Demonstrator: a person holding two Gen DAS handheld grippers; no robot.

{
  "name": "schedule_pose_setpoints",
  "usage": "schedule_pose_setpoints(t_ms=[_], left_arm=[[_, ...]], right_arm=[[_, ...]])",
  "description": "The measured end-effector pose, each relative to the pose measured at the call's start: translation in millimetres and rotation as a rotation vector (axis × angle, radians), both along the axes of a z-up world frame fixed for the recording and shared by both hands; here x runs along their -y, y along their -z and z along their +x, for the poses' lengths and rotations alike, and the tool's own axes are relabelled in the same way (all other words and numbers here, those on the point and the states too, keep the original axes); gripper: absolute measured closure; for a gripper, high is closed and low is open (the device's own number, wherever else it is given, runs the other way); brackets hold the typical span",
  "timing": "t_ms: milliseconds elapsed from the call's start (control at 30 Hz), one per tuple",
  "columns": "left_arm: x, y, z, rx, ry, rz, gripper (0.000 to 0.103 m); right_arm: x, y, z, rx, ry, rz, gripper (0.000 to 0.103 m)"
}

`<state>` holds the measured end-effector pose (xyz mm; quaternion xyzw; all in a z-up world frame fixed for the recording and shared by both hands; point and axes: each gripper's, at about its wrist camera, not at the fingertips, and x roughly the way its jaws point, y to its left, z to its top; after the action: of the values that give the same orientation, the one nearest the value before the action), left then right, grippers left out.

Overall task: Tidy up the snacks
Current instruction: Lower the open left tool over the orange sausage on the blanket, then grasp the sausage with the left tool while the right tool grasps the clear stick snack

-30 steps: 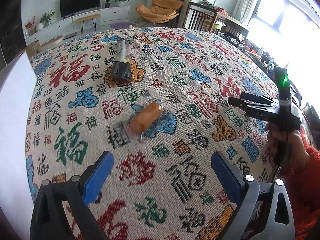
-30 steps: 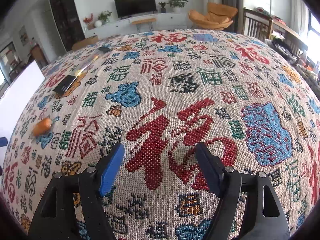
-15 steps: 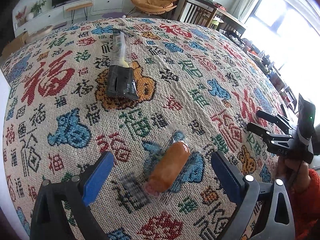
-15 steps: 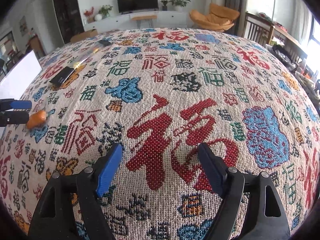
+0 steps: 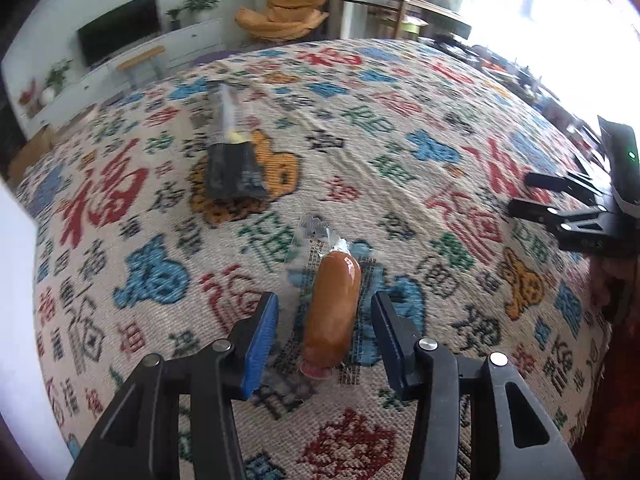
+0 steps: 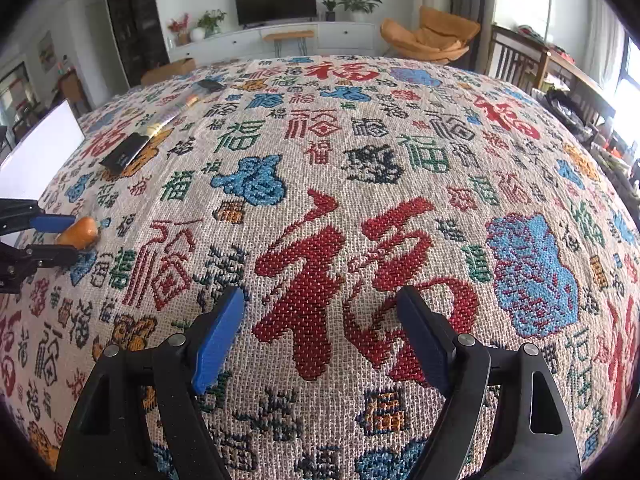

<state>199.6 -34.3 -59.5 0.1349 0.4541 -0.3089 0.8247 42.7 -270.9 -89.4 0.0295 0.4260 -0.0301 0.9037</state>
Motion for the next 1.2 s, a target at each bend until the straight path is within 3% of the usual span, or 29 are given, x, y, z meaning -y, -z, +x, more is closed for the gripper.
schedule_pose_setpoints(t_ms=[133,233,333,467,533,600,1200], left_arm=[[-52,2,-3,0.018,-0.331,-0.062,0.055],[-85,7,0,0.013,-0.458,-0.123,0.052],[-92,9,1,0.008,-0.45,-0.159,0.047],[-66,18,2,0.079,-0.395,0.026,0.017],[-66,18,0,0.108,-0.412,0.055,0.009],[-76,21,6,0.066,-0.448,0.032,0.0],[-74,20,4,0.059,-0.459,0.025,0.0]], right_arm=[[0,0,0,0.0,0.0,0.0,0.021],[0,0,0,-0.001,0.0,-0.003,0.021],[0,0,0,0.0,0.0,-0.002,0.021],[0,0,0,-0.001,0.0,-0.005,0.021],[0,0,0,-0.001,0.0,-0.005,0.021],[0,0,0,0.0,0.0,-0.005,0.021],[-1,0,0,-0.006,-0.001,-0.018,0.02]])
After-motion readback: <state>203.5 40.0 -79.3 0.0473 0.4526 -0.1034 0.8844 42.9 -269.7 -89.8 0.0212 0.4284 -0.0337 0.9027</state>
